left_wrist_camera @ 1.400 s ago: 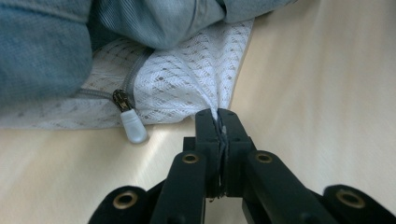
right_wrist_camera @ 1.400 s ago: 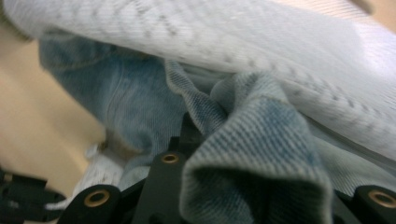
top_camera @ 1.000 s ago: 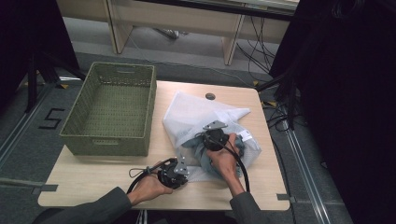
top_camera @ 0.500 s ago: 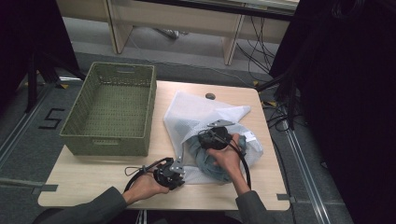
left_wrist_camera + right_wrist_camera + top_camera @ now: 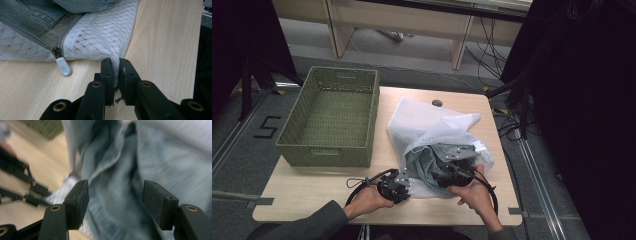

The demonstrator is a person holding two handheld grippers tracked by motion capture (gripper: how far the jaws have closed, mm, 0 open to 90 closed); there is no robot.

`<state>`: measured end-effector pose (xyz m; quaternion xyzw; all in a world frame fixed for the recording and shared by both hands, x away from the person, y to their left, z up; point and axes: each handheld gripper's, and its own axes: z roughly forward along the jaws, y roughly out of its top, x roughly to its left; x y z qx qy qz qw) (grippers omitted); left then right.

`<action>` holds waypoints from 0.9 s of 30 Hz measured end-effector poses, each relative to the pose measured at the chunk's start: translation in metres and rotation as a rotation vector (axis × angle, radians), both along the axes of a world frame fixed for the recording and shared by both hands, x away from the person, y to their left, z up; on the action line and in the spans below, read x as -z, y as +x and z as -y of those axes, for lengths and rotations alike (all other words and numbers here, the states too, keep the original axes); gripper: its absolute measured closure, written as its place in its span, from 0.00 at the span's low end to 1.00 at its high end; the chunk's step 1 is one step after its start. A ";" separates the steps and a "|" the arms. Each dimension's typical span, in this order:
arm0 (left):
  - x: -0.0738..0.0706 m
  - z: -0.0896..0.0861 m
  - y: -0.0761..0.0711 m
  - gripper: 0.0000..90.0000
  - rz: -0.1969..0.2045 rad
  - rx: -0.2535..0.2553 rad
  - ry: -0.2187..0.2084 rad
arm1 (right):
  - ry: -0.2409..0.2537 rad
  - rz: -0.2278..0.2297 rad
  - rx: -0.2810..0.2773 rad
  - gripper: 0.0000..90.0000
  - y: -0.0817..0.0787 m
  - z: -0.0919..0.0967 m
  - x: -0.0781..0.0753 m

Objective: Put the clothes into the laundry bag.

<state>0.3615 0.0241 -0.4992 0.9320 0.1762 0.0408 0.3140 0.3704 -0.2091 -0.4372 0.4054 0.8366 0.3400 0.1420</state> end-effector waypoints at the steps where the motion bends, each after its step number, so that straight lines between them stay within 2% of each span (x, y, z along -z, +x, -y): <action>1: 0.001 0.002 -0.002 0.90 -0.006 -0.026 -0.029 | -0.006 -0.027 -0.004 0.43 -0.003 -0.004 0.008; 2: 0.001 0.002 -0.002 0.90 -0.006 -0.028 -0.030 | 0.000 -0.033 -0.008 0.42 -0.003 -0.007 0.013; 3: 0.001 0.002 -0.002 0.90 -0.006 -0.028 -0.031 | -0.035 -0.055 -0.028 0.40 -0.004 -0.010 0.017; 4: 0.002 0.002 -0.002 0.90 -0.005 -0.029 -0.033 | -0.032 -0.058 -0.014 0.39 -0.005 -0.016 0.025; 5: 0.000 0.001 0.000 0.90 0.004 -0.006 -0.005 | -0.059 -0.066 -0.029 0.39 -0.004 -0.019 0.030; 6: 0.000 0.001 -0.001 0.91 0.005 -0.007 -0.006 | -0.089 -0.093 -0.033 0.41 -0.004 -0.023 0.033; 8: 0.000 0.001 -0.001 0.92 0.010 0.000 0.002 | -0.135 -0.058 -0.029 0.54 -0.001 -0.029 0.040; 9: 0.000 0.001 0.000 0.93 0.017 0.010 0.009 | -0.197 -0.011 -0.053 0.65 0.005 -0.031 0.043; 10: -0.001 0.001 -0.001 0.93 0.018 0.010 0.010 | -0.225 -0.002 -0.055 0.70 0.007 -0.033 0.045; 11: -0.001 0.002 -0.002 0.94 0.018 0.004 0.009 | -0.231 0.010 -0.051 0.77 0.011 -0.034 0.046; 13: -0.001 0.002 -0.002 0.95 0.022 0.009 0.014 | -0.237 0.042 -0.035 0.88 0.020 -0.037 0.044; 16: -0.001 0.001 -0.002 0.95 0.022 0.008 0.013 | -0.216 0.083 0.015 0.91 0.034 -0.042 0.038; 20: -0.001 0.001 -0.003 0.95 0.017 0.004 0.015 | -0.201 0.122 0.085 0.91 0.063 -0.049 0.038; 21: -0.001 0.000 -0.002 0.95 0.026 0.010 0.015 | -0.204 0.142 0.095 0.91 0.068 -0.049 0.039; 22: -0.001 0.000 -0.002 0.95 0.027 0.018 0.022 | -0.188 0.146 0.112 0.91 0.074 -0.049 0.041; 23: -0.002 0.000 -0.001 0.95 0.033 0.015 0.027 | -0.174 0.172 0.123 0.90 0.082 -0.047 0.043; 24: -0.002 -0.001 -0.001 0.95 0.028 0.017 0.026 | -0.149 0.171 0.115 0.89 0.087 -0.045 0.044; 27: 0.000 0.000 -0.003 0.96 -0.003 0.012 0.005 | -0.114 0.177 0.169 0.81 0.093 -0.040 0.045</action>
